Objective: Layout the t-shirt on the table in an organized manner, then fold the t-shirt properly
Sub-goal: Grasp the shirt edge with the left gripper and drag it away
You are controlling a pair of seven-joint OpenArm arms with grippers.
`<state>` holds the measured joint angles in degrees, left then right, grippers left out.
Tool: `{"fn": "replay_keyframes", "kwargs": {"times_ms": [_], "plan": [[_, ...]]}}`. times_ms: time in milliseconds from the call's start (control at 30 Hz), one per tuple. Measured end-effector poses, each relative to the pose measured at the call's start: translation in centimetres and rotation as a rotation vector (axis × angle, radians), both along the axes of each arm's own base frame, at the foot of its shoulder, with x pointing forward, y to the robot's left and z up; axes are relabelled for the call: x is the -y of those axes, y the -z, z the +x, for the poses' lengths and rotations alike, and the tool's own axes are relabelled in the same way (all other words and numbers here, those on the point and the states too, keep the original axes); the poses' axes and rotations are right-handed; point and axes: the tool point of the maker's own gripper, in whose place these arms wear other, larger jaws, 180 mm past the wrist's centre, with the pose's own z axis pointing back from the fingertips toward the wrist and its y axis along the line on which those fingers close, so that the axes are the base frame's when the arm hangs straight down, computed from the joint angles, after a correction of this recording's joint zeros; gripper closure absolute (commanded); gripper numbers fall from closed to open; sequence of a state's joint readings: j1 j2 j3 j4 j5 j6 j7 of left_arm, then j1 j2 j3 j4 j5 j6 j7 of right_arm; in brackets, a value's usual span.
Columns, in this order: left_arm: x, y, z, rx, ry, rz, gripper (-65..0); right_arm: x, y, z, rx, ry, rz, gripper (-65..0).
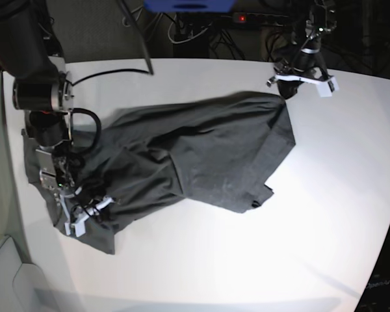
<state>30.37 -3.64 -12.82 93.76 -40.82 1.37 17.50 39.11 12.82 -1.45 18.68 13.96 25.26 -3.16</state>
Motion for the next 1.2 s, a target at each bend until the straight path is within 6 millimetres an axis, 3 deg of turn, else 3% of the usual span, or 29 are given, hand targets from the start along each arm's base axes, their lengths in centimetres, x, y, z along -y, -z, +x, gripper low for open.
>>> {"fn": "replay_keyframes", "kwargs": {"times_ms": [167, 333, 467, 567, 667, 833, 933, 1067, 1200], "plan": [[0.2, -0.8, -0.6, -0.006, 0.008, 0.001, -0.5, 1.0, -0.3, 0.4, -0.001, 0.038, -0.018, -3.0], [0.8, -6.0, 0.9, 0.131, 0.031, 0.014, -0.6, 1.3, -1.9, 0.9, 0.036, 0.022, -0.050, -3.0], [1.3, -8.0, 3.2, 0.205, 0.027, 0.005, -0.8, 0.3, -3.5, 0.7, 0.078, -0.021, -0.077, -3.1], [1.8, -8.5, 6.8, 0.257, 0.042, -0.001, -0.7, -0.6, -3.5, 0.0, 0.081, -0.044, -0.082, -3.1], [3.3, -6.3, 9.5, 0.210, 0.070, -0.053, -0.6, -1.4, -2.7, -0.5, 0.058, -0.059, -0.078, -3.1], [4.6, -2.4, 10.9, 0.100, 0.066, -0.115, -0.5, -1.8, -2.7, -0.5, 0.062, -0.062, -0.074, -3.0], [2.9, 0.2, 10.2, -0.001, -0.014, -0.069, -0.5, -1.6, -2.7, -0.5, 0.060, -0.061, -0.077, -3.0], [1.3, 0.8, 9.4, -0.039, -0.073, -0.018, -0.5, -1.3, -2.7, -0.5, 0.060, -0.058, -0.081, -3.0], [0.2, 1.0, 6.9, -0.105, -0.048, -0.003, -0.5, -0.5, -2.9, -0.4, 0.060, -0.049, -0.093, -3.1]]}}
